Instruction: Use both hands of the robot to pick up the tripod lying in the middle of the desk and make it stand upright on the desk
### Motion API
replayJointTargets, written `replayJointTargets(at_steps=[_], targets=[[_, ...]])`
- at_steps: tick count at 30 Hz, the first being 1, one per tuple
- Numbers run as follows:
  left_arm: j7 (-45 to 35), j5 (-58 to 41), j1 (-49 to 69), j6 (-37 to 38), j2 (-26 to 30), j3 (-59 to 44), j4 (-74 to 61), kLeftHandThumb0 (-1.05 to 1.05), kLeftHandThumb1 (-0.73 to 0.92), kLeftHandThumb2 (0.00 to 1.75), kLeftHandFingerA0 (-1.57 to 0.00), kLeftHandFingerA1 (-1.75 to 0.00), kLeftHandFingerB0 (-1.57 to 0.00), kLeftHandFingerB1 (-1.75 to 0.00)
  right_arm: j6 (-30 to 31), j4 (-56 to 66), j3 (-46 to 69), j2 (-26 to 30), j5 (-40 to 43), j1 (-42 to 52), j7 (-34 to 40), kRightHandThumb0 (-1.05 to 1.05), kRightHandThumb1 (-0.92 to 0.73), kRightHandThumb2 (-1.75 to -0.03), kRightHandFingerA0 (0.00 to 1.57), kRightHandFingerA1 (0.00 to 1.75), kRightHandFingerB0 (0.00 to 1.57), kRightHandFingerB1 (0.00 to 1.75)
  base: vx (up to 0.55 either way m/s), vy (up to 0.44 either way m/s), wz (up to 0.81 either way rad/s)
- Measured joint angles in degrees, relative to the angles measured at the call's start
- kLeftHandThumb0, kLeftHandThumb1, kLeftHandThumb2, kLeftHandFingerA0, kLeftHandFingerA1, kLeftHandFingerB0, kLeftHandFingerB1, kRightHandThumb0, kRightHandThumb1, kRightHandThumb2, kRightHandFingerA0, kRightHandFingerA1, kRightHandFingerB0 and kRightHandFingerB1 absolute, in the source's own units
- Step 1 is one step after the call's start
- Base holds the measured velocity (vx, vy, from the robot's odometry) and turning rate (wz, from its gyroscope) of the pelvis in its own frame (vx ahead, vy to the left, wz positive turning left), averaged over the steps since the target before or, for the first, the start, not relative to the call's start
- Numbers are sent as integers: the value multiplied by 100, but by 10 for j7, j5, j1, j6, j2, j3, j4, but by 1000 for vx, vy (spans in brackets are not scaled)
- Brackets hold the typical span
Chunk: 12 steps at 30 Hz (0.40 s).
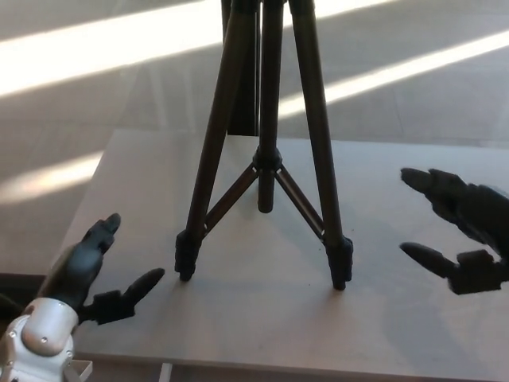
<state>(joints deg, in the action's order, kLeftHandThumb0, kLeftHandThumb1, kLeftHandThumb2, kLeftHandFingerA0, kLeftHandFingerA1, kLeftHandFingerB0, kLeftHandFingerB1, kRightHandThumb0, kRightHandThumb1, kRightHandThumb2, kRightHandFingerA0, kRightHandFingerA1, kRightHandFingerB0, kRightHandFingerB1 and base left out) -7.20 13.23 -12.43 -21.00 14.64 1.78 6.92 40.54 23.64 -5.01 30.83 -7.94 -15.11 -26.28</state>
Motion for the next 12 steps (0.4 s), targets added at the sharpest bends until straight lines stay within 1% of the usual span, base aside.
replayJointTargets(at_steps=[1, 2, 3, 5, 6, 7, 8, 9, 10, 11, 12], targets=[[-3, -3, 12, 1, 5, -8, -4, -91, 72, 77, 0, 0, 0, 0, 0, 3, 16, 1, 2, 17, -2, -96, -70, -77, 0, 0, 0, 0, 0, 0, 0], [-7, -7, 31, 2, 11, -23, -10, -91, 73, 76, 0, 0, 0, 0, 0, 7, 41, 1, 6, 43, -6, -105, -62, -100, 0, 22, 0, 0, 0, 0, 0], [-8, -9, 38, 2, 13, -29, -12, -104, 66, 102, 0, -22, 0, -9, 0, 8, 51, 1, 7, 53, -8, -103, -60, -96, 0, 16, 0, 0, 0, 0, 0], [-14, -18, 68, 9, 15, -56, -25, -104, 66, 102, 0, -22, 0, -9, -1, 10, 97, 1, 15, 94, -13, -103, -60, -96, 0, 16, 0, 0, 0, 0, 0], [-15, -21, 75, 11, 15, -63, -28, -105, 67, 102, 0, -20, 0, -6, -1, 10, 110, 1, 16, 104, -14, -104, -62, -97, 0, 7, 10, 5, 0, 0, 0], [-18, -26, 86, 14, 16, -75, -35, -105, 72, 103, 0, -21, 0, -2, -2, 11, 130, 1, 19, 120, -16, -98, -59, -90, 0, 3, 6, 11, 0, 0, 0], [-20, -31, 99, 18, 16, -90, -41, -105, 72, 103, 0, -21, 0, -2, -3, 10, 153, 1, 21, 139, -17, -98, -59, -90, 0, 3, 6, 11, 0, 0, 0], [-22, -34, 108, 21, 16, -101, -43, -105, 73, 103, 0, -21, 0, -2, -4, 10, 169, 1, 23, 151, -18, -97, -59, -90, 0, 0, 14, 20, 0, 0, 0], [-23, -37, 118, 22, 16, -111, -44, -105, 73, 103, 0, -18, 0, -4, -4, 9, 185, 1, 24, 162, -18, -93, -58, -88, 0, 0, 9, 27, 0, 0, 0], [-25, -43, 134, 22, 16, -128, -44, -105, 73, 103, 0, -18, 0, -4, -6, 7, 208, 1, 27, 179, -19, -93, -58, -88, 0, 0, 9, 27, 0, 0, 0], [-26, -46, 143, 23, 16, -138, -44, -105, 73, 101, 0, -19, 0, -4, -7, 5, 221, 1, 29, 188, -19, -78, -51, -88, 0, 14, 7, 34, 0, 0, 0]])
